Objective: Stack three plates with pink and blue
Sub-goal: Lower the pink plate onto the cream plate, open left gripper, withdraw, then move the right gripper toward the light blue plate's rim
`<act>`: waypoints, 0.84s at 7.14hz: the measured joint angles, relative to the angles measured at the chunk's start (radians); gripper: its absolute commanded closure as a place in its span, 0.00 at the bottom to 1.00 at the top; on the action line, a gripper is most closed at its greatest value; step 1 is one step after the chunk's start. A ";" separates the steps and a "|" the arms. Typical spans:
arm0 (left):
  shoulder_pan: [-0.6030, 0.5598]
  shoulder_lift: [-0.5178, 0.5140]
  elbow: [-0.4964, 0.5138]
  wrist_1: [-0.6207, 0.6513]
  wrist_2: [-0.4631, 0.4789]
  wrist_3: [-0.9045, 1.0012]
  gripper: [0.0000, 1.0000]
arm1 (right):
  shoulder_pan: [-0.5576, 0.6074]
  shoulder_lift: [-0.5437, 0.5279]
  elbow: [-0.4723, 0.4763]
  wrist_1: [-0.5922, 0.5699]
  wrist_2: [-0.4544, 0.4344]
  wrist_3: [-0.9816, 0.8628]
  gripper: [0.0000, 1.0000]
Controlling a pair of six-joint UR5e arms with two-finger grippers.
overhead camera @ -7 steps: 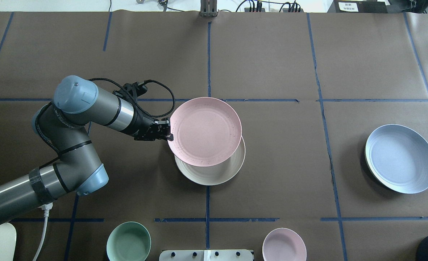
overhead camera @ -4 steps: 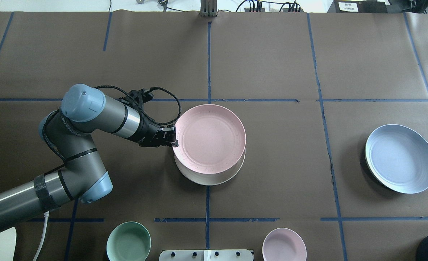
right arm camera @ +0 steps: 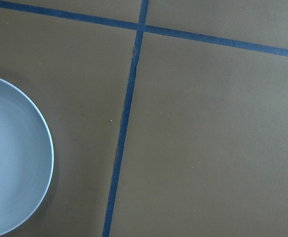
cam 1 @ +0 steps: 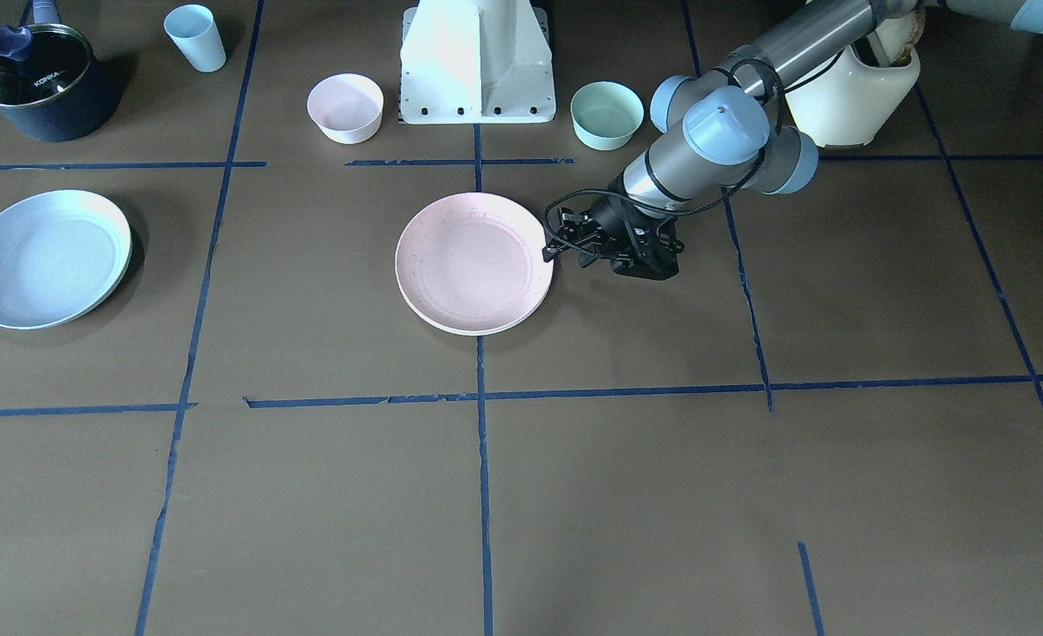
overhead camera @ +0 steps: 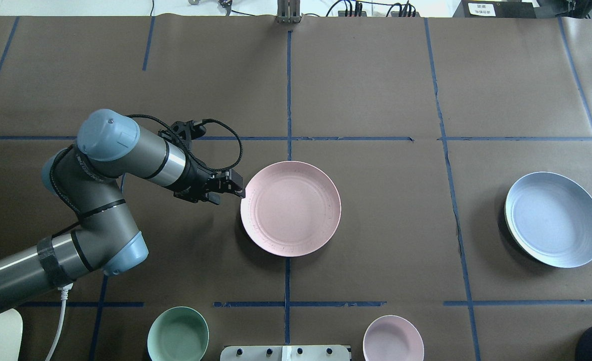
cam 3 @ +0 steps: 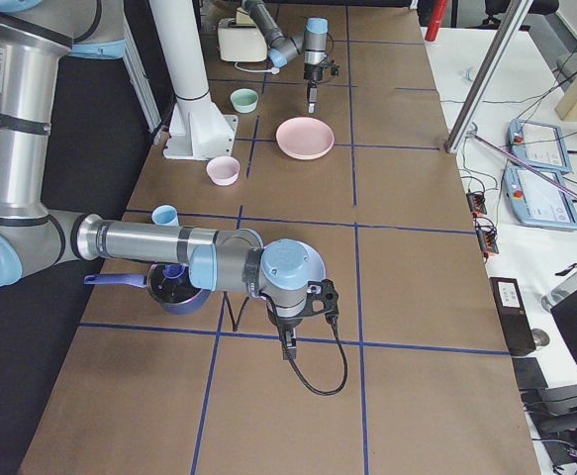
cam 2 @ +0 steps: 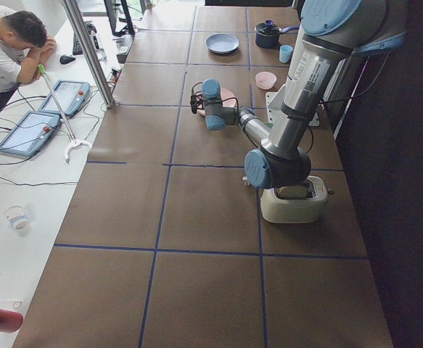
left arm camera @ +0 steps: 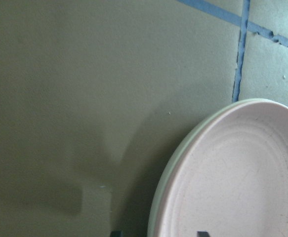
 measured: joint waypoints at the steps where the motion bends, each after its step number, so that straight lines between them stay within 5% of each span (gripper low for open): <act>1: -0.078 0.033 -0.045 0.090 -0.064 0.133 0.00 | 0.000 0.003 0.003 0.000 0.023 0.001 0.00; 6: -0.610 0.437 -0.211 0.614 -0.163 1.235 0.00 | -0.071 0.061 0.007 -0.013 0.073 0.189 0.00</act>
